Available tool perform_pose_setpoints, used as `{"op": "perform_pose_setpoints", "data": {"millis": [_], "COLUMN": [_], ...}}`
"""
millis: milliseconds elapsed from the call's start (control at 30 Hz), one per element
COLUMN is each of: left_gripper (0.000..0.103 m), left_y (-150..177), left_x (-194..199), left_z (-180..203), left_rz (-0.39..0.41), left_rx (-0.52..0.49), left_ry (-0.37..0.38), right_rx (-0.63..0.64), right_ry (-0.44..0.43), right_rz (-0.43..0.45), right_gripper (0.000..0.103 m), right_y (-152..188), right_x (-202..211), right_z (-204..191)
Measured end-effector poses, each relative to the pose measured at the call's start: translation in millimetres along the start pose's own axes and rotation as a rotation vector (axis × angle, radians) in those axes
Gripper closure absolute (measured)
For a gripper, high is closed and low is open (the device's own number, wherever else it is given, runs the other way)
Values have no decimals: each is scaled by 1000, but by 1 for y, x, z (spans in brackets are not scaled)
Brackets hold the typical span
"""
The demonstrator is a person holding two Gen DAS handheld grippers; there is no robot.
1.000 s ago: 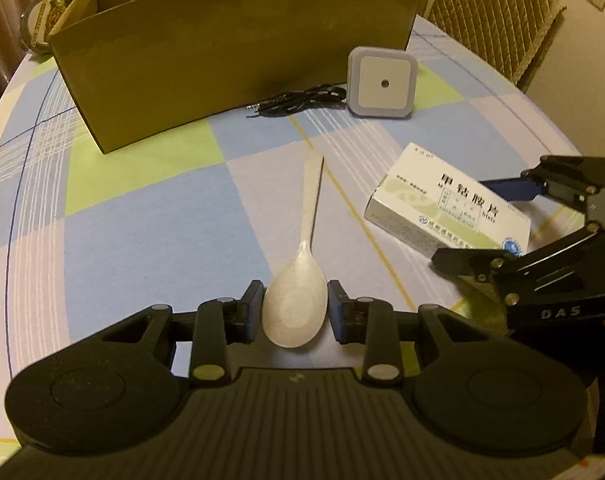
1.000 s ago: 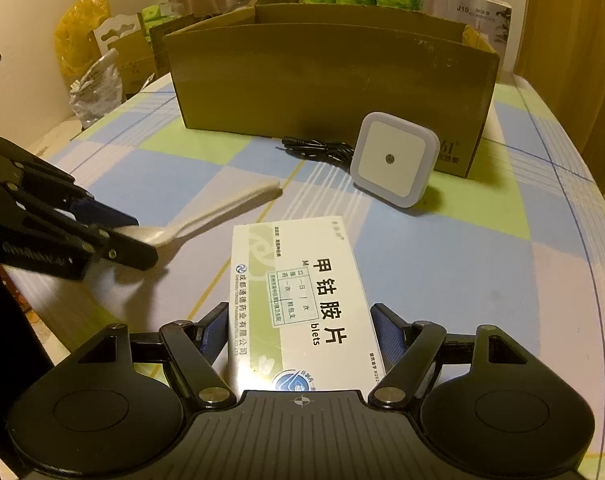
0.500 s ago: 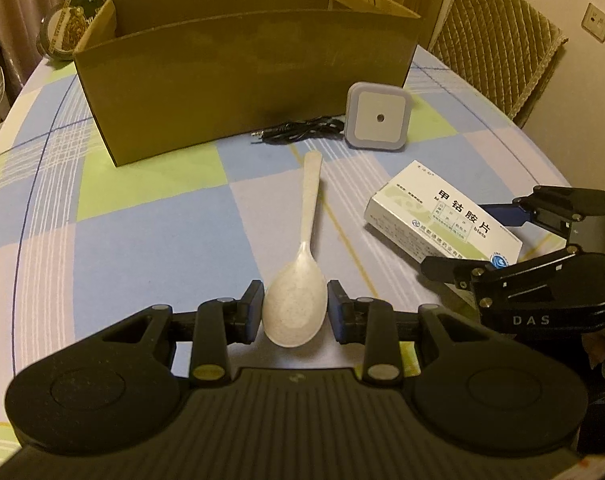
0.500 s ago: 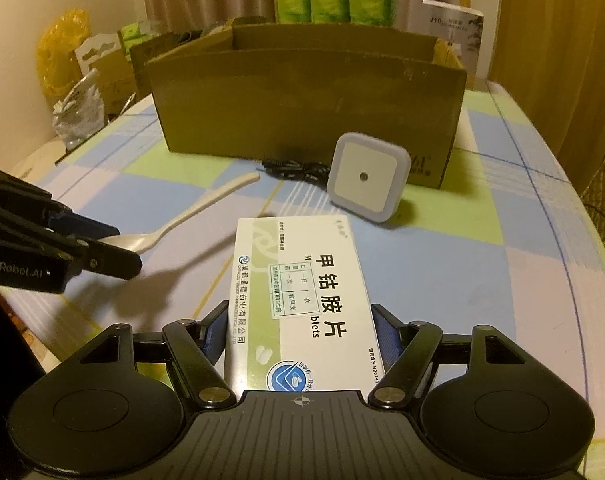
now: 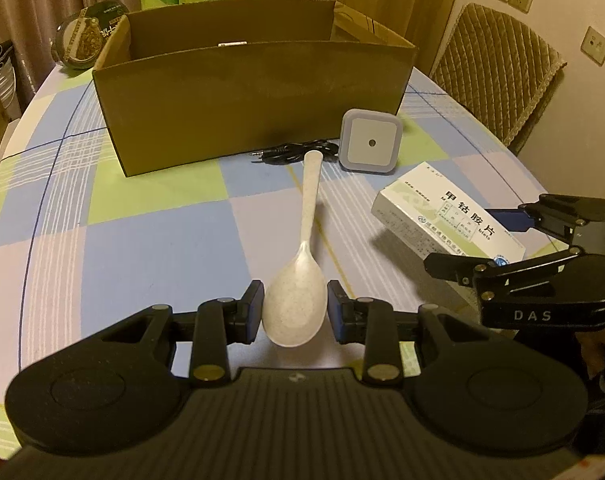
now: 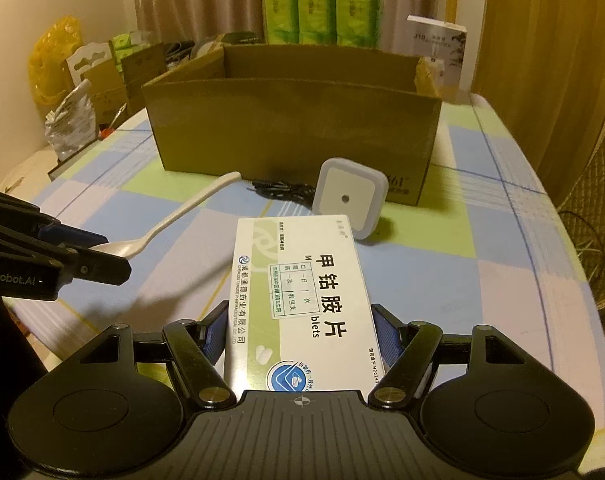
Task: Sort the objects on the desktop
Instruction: 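Lift spoon with left tool while right tool carries medicine box over cardboard box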
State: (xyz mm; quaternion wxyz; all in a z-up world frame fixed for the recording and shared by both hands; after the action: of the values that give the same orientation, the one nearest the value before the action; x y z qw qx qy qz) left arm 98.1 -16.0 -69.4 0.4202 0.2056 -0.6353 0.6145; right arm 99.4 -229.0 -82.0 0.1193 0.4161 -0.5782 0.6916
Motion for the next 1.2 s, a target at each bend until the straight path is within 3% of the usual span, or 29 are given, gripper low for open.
{"op": "perform_pose_setpoints", "data": {"millis": [900,1200], "left_gripper": [75,75], "left_y": [-28,-54], "left_x": [43,48], "left_z": [-8,-13], "left_rz": [121,166], "left_rx": [24,6], "left_ry": [-46,-61], "right_rx": [-18,1], "right_ry": [41,50], "right_rz": [96,145], "right_gripper": [34,34], "right_y": [-32,-62], "right_x": [35,40], "right_z": [18,26]}}
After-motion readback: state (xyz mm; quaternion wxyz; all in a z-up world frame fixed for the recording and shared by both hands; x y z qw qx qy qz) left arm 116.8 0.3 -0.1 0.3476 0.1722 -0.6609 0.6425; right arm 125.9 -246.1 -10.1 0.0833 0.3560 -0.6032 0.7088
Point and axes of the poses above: each gripper's, at about its wrist camera, not at the fingertips, and x roughly against the way its jaws point, z to its right, y to its underside, the point moved 1 cm from there along -x, roughly the way its jaws point, and after that the axes turned 1 degree about y, right-handed, at the moved point
